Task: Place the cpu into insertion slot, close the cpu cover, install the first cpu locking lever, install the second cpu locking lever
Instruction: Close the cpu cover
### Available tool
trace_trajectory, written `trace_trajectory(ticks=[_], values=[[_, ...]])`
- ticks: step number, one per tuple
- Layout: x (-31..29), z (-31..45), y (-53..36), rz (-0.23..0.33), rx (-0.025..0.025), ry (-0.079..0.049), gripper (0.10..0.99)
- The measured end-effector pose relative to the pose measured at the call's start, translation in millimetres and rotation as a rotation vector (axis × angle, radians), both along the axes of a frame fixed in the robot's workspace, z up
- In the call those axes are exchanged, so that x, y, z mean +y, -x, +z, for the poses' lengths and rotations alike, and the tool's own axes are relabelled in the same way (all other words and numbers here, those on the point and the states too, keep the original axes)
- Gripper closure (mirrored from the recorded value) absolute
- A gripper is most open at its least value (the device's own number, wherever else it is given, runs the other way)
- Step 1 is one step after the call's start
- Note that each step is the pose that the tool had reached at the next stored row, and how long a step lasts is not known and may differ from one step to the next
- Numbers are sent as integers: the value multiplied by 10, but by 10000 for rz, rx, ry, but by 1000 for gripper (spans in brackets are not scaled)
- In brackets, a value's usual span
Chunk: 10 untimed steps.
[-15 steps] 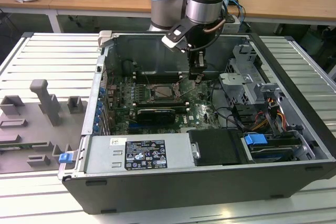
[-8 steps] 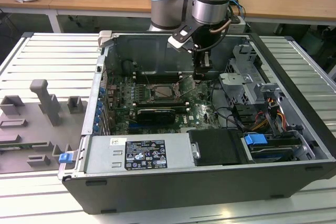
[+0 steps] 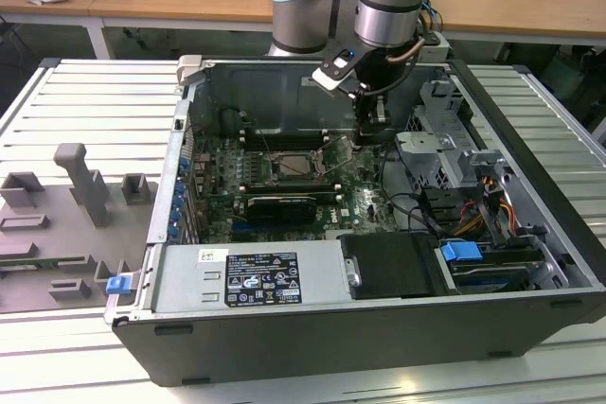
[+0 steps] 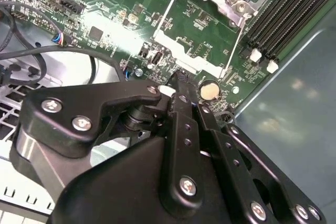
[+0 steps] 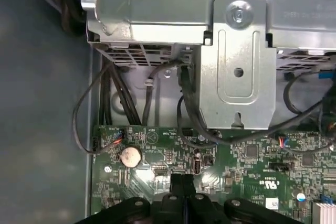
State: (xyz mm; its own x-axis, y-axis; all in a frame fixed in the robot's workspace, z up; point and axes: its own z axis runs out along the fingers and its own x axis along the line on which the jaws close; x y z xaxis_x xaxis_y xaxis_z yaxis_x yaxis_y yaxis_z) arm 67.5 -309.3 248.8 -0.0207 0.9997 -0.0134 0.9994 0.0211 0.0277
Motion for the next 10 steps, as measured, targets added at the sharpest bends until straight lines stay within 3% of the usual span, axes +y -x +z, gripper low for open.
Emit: trace_trajectory(ticks=[1, 2, 3, 5, 6, 10], values=[[0, -20, 0, 0, 21, -1, 980], [0, -32, 0, 1, 89, -1, 980], [-1, -33, 0, 0, 233, 1, 980], [0, -33, 0, 1, 390, 1, 980], [0, -33, 3, 1, 419, 1, 980], [0, -34, 88, 3, 426, -1, 980]])
